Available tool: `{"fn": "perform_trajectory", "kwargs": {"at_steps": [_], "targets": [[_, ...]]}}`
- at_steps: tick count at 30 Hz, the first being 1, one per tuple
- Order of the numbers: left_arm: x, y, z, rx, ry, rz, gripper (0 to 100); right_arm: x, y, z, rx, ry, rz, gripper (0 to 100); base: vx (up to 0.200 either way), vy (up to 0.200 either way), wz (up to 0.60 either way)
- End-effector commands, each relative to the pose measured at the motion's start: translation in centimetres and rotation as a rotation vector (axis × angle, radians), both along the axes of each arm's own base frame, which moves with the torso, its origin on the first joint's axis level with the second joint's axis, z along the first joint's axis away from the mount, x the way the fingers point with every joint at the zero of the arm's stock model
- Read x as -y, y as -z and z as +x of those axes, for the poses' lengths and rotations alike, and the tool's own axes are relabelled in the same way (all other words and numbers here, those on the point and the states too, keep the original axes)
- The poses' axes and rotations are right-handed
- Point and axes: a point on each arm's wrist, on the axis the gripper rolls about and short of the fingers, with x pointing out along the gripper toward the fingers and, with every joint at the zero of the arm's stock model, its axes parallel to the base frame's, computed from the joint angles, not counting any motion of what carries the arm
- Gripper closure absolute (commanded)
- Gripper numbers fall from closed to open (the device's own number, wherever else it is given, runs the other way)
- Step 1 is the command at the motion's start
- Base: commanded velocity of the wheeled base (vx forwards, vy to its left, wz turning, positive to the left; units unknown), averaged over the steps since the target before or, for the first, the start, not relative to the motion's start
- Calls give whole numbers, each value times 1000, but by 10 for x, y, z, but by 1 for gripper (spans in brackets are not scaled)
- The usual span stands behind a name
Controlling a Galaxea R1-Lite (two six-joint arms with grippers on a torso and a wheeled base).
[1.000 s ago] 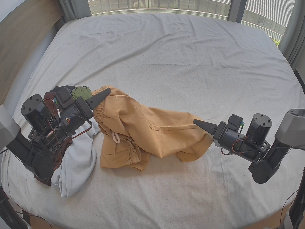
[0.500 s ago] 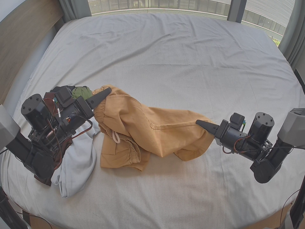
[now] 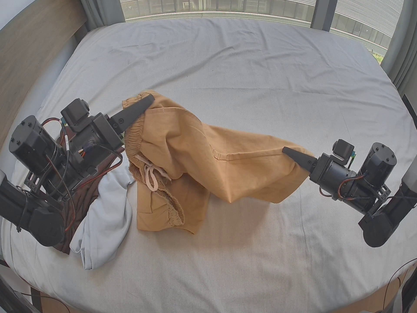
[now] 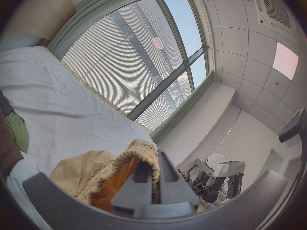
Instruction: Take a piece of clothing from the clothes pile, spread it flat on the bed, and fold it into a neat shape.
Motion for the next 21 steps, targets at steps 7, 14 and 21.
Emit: {"fn": "perform_trajectory", "kwargs": {"at_steps": [7,14,21], "targets": [[-3,-9,-12,46,7,13,100,8,-38,-19,135,4,26,100,0,0,0],[-5,-4,-11,102,-34,81,100,15,-58,-29,206,17,50,100,0,0,0],[-11,-6,-9,116,-60,83,100,22,-68,-31,244,39,59,100,0,0,0]]}}
